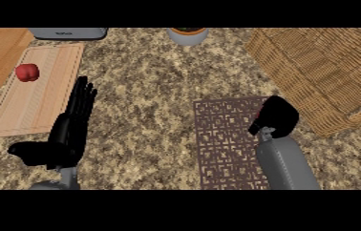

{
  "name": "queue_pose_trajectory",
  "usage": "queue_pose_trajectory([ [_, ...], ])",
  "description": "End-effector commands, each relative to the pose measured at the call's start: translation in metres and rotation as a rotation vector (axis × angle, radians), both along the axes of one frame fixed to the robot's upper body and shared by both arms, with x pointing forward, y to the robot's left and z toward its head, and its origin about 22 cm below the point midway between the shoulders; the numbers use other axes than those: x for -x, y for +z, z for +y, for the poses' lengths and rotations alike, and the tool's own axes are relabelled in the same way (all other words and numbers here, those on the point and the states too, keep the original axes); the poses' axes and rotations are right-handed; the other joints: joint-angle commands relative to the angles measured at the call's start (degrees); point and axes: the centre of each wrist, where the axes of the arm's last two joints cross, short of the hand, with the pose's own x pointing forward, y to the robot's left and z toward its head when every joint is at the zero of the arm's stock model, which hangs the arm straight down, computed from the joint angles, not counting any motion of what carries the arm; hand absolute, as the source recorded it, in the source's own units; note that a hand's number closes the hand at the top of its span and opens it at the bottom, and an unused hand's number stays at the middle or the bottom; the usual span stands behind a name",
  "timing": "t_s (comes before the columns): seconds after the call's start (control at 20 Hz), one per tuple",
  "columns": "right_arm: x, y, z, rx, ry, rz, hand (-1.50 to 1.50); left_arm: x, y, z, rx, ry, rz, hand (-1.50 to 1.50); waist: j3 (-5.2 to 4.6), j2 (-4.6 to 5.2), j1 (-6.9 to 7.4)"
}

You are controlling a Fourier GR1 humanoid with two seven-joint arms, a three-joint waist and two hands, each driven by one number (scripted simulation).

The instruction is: Pick the can from the placemat and place it in the basket

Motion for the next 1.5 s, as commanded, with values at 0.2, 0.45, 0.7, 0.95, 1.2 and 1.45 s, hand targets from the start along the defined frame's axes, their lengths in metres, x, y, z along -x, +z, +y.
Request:
queue_pose_trajectory([
  [0.2,-0.045,0.014,0.031,0.016,-0.030,0.017,1.50,-0.011,-0.011,-0.002,0.002,-0.015,-0.001,0.00,0.47,0.85,1.04],
  [0.45,-0.076,0.026,-0.001,-0.110,-0.197,-0.047,1.50,-0.010,0.011,-0.019,-0.001,-0.101,-0.050,0.00,0.87,3.80,6.83],
  [0.7,-0.101,0.053,0.000,-0.040,-0.231,-0.184,1.50,-0.014,0.012,-0.028,0.012,-0.143,-0.059,0.00,0.69,4.16,8.42],
  [0.95,-0.121,0.099,0.007,-0.074,-0.242,-0.441,1.50,-0.012,0.010,-0.034,0.009,-0.141,-0.046,0.00,0.67,3.49,8.07],
  [1.2,-0.132,0.142,0.029,-0.048,-0.209,-0.720,1.50,-0.013,0.005,-0.032,-0.007,-0.133,-0.046,0.00,0.46,3.24,8.09],
  [1.45,-0.140,0.170,0.055,-0.045,-0.194,-0.846,1.50,-0.009,0.000,-0.027,0.005,-0.132,-0.022,0.00,0.38,2.62,7.21],
])
